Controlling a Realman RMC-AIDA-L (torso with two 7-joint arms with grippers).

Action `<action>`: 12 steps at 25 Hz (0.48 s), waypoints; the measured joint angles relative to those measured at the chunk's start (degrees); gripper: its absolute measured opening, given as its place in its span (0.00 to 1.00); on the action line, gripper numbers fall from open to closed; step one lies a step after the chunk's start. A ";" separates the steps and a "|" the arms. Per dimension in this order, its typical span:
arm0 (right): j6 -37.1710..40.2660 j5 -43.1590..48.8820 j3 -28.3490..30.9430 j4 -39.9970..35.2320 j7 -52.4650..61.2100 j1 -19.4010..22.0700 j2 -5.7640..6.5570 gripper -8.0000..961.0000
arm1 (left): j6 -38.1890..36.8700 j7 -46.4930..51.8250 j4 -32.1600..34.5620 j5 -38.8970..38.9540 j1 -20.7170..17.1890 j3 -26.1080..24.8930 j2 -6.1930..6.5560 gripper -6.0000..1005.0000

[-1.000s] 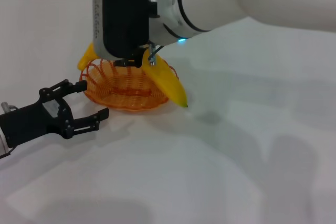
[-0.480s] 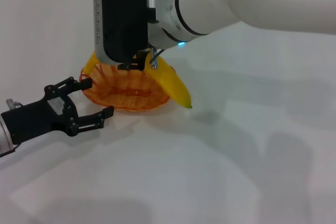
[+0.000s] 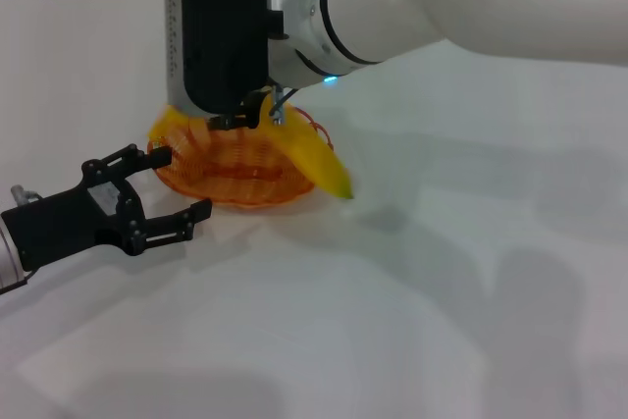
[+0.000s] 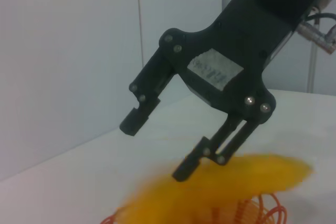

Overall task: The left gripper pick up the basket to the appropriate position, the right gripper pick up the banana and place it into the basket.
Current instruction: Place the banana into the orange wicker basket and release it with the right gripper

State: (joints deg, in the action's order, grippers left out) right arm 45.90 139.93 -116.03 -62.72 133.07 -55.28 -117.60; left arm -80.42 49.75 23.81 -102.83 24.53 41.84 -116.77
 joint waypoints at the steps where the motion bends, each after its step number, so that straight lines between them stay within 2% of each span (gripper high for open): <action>1: -0.01 -0.28 0.00 -0.03 -0.04 0.00 0.00 0.66 | 0.00 0.00 0.00 0.00 -0.01 0.00 0.00 0.90; 9: 0.17 -0.96 -0.42 -1.30 -0.07 0.40 0.01 0.69 | 0.00 0.00 0.00 0.00 -0.36 0.00 0.01 0.90; 12: 0.60 -0.98 -0.05 -4.10 -0.06 1.98 0.30 0.75 | 0.00 0.00 0.00 0.00 -0.56 0.00 0.04 0.90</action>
State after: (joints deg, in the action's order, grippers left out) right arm 46.50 138.95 -116.07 -66.82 133.01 -53.30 -117.30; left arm -80.42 49.74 23.82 -102.83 23.97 41.84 -116.73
